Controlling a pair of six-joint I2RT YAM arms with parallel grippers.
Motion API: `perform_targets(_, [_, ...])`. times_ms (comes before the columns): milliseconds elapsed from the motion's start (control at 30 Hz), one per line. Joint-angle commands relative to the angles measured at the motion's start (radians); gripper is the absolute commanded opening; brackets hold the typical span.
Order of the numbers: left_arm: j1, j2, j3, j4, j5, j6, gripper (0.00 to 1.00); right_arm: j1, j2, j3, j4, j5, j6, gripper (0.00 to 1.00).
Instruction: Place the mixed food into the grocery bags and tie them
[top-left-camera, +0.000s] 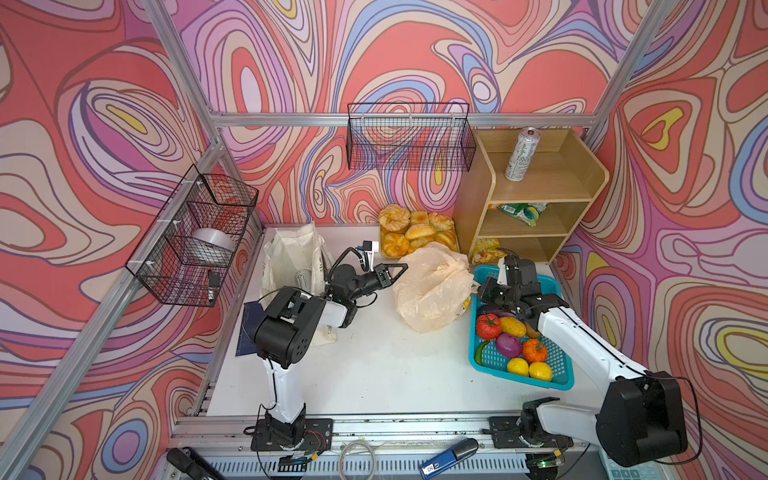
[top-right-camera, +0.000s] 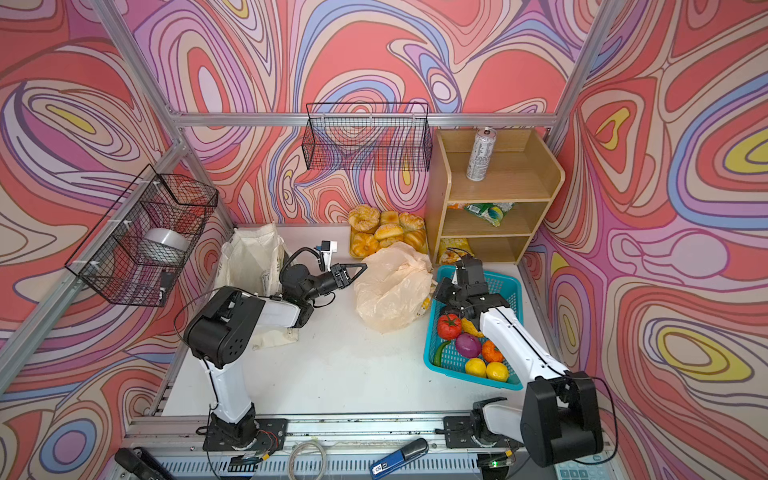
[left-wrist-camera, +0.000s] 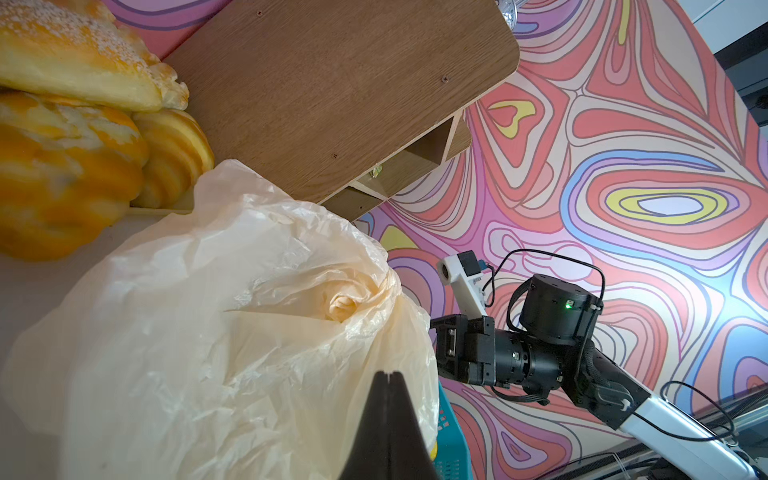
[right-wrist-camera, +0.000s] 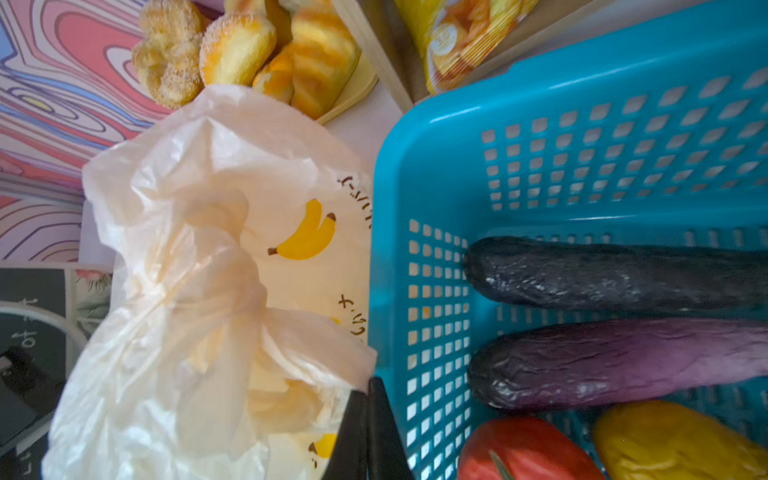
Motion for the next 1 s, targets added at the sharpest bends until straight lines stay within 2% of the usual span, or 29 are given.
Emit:
perform_targets(0, [0.002,-0.001,0.03,0.047,0.017,-0.009,0.0,0.001,-0.006,-0.01,0.052,-0.111,-0.03,0.0])
perform_targets(167, [-0.021,0.025,0.062,0.045,0.029,-0.027,0.01,0.002,-0.025,-0.02,0.123,-0.215,-0.036,0.0])
perform_targets(467, [-0.094,0.087,0.076,0.046,0.035,-0.033,0.0,0.002,-0.042,0.003,0.112,-0.304,-0.055,0.0])
perform_targets(567, [-0.107,0.088,0.071,0.046,0.042,-0.024,0.0,0.0,-0.073,0.024,0.083,-0.271,-0.046,0.32])
perform_targets(600, [-0.108,0.087,0.071,0.045,0.047,-0.02,0.0,0.001,-0.083,0.036,0.07,-0.252,-0.041,0.4])
perform_targets(733, [-0.114,0.089,0.07,0.046,0.059,-0.016,0.0,0.001,-0.082,0.088,0.039,-0.222,-0.03,0.52])
perform_targets(967, [-0.126,0.089,0.073,0.044,0.079,0.004,0.0,0.019,0.058,0.218,0.017,-0.313,-0.042,0.64])
